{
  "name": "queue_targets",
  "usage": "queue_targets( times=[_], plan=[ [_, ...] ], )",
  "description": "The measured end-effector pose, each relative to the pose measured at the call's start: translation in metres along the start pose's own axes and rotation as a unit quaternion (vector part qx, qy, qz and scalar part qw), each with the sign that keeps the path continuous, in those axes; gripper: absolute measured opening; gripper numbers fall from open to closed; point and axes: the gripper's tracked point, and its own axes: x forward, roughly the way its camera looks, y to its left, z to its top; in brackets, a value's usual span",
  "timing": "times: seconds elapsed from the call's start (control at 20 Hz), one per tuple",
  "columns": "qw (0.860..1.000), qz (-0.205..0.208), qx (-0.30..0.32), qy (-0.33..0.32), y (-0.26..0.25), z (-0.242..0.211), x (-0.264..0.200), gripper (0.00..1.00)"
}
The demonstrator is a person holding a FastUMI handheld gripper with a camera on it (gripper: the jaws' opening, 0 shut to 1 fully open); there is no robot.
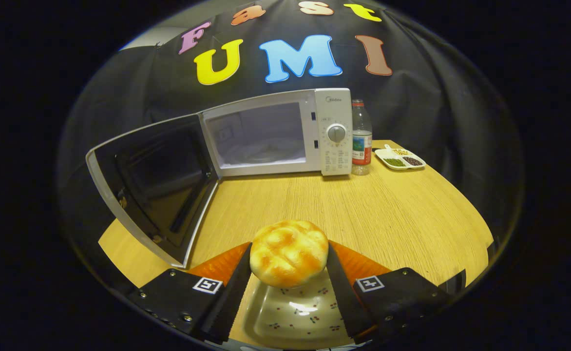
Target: Open the microwave, put the food inside, and close the microwave door.
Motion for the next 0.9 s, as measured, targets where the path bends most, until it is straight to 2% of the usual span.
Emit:
queue_targets(
  times=[0.4, 0.9],
  plan=[
    [0.997, 0.049, 0.027, -0.045, 0.037, 0.07, 0.068, 0.84],
    [0.992, 0.079, 0.073, -0.061, 0.067, 0.105, 0.166, 0.84]
  ],
)
